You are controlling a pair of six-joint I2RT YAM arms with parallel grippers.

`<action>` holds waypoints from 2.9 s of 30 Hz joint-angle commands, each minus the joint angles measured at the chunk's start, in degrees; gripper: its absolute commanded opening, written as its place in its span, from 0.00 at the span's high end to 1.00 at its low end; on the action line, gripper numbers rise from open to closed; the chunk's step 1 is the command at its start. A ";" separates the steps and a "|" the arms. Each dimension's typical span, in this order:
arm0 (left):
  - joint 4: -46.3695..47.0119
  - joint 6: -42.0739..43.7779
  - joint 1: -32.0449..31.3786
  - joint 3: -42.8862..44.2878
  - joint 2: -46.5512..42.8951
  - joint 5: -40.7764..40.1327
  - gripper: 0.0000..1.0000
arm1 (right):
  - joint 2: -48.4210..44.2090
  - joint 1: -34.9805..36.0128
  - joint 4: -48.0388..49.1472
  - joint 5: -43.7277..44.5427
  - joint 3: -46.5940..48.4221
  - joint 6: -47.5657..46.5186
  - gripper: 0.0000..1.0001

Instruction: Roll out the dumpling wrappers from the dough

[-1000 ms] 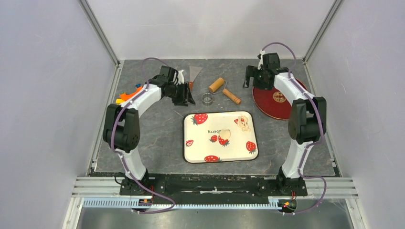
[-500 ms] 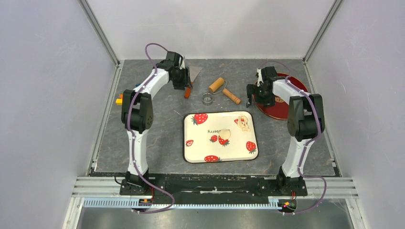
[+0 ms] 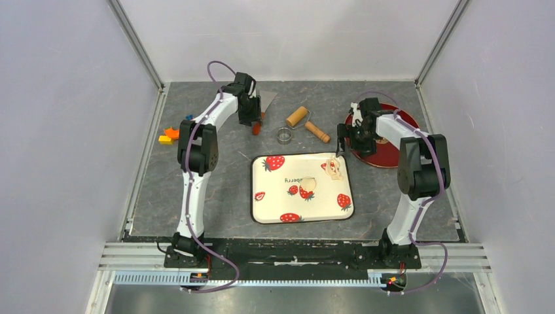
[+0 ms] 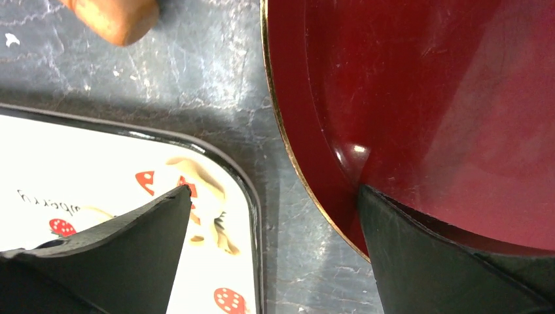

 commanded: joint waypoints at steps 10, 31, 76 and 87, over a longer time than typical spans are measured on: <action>-6.19 7.72 -1.86 -1.68 0.75 -5.40 0.98 | 0.06 0.73 -7.94 -4.41 8.20 -0.04 0.02; 5.64 3.18 -1.76 -52.22 -32.52 -10.69 0.98 | -8.24 1.85 -4.43 -7.47 -9.72 -4.54 0.02; 2.21 5.94 -1.43 -59.78 -47.67 -13.42 0.98 | -27.64 6.66 -0.71 -10.31 -15.81 2.18 0.02; 7.81 10.69 -1.40 -58.35 -68.85 -5.41 0.98 | -29.12 6.53 -1.76 -7.47 -10.37 2.10 0.02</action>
